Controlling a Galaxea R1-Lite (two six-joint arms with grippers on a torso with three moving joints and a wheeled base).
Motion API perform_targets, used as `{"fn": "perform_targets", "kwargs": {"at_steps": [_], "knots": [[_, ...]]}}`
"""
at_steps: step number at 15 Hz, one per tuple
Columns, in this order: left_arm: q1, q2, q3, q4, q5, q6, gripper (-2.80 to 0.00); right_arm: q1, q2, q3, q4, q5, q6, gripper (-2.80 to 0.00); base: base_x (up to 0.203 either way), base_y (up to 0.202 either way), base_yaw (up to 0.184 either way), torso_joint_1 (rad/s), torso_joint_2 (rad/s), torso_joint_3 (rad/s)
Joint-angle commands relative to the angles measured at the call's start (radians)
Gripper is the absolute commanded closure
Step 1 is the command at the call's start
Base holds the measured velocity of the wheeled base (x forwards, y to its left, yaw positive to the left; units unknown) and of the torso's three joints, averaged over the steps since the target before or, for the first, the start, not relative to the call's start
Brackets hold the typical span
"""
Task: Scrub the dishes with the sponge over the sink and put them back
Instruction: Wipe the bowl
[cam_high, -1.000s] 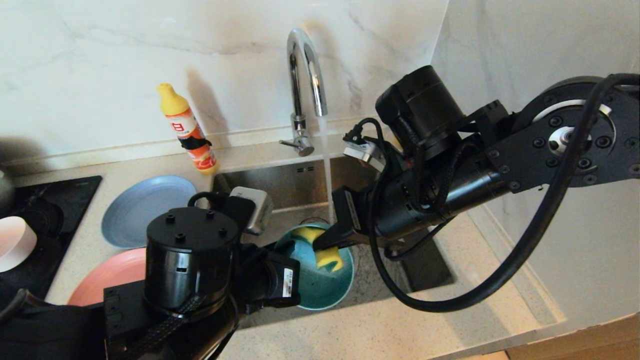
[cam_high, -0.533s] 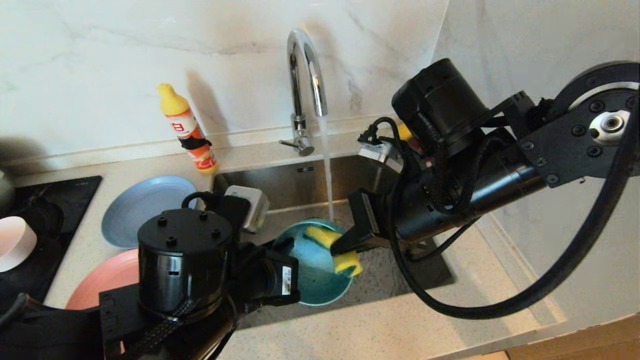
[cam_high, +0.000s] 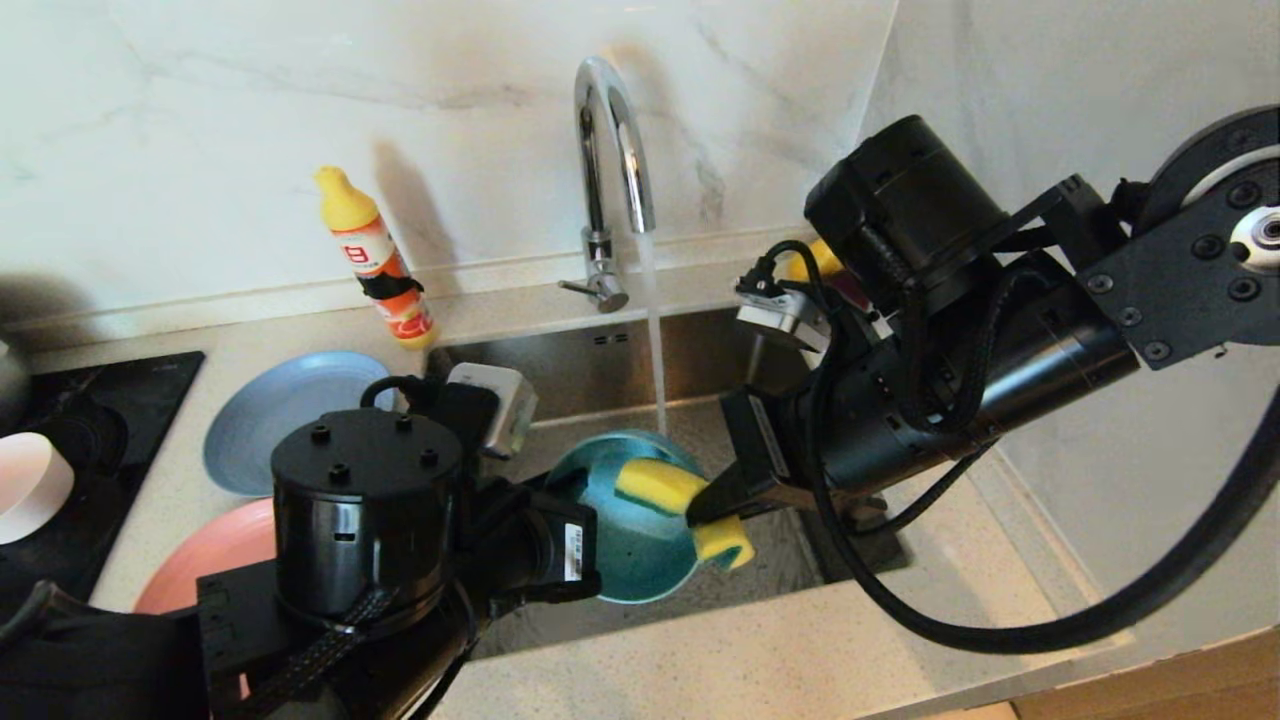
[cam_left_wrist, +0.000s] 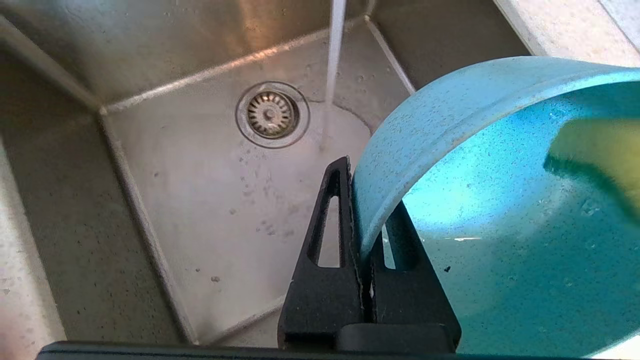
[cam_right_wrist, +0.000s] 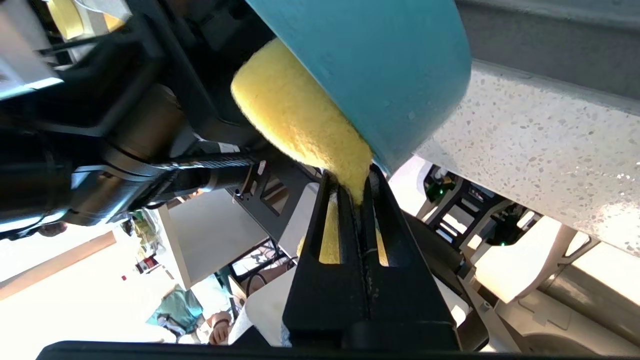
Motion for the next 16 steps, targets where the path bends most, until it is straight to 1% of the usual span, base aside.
{"fn": "perform_targets", "kwargs": {"at_steps": [1, 3, 5, 7, 8, 12, 16], "knots": [[0.0, 0.008, -0.008, -0.005, 0.021, 0.0, 0.0, 0.01, 0.02, 0.0, 0.004, 0.004, 0.005, 0.0, 0.0, 0.0, 0.0, 0.0, 0.0, 0.0], [0.001, 0.015, -0.013, -0.007, 0.025, 0.0, 0.0, 0.031, 0.039, -0.004, 0.003, 0.005, 0.007, 0.0, 0.0, 0.0, 0.0, 0.0, 0.0, 0.0], [0.006, 0.032, -0.013, -0.059, 0.037, 0.003, 0.0, 0.044, 0.059, -0.008, 0.004, 0.004, 0.017, 0.0, 0.0, 0.0, 0.0, 0.0, 0.0, 0.0], [0.01, 0.05, -0.012, -0.114, 0.067, 0.025, 0.0, 0.048, 0.066, -0.005, 0.004, 0.004, 0.017, 0.0, 0.0, 0.0, 0.0, 0.0, 0.0, 0.0], [0.011, 0.05, -0.009, -0.127, 0.067, 0.026, 0.0, 0.051, 0.076, -0.006, 0.004, 0.004, 0.017, 0.0, 0.0, 0.0, 0.0, 0.0, 0.0, 0.0], [0.009, 0.047, -0.009, -0.128, 0.067, 0.024, 0.0, 0.089, 0.116, -0.023, 0.001, 0.004, 0.019, 0.0, 0.0, 0.0, 0.0, 0.0, 0.0, 0.0], [0.009, 0.052, -0.003, -0.129, 0.067, 0.019, 0.0, 0.102, 0.15, -0.072, 0.003, 0.005, 0.02, 0.0, 0.0, 0.0, 0.0, 0.0, 0.0, 0.0]]}}
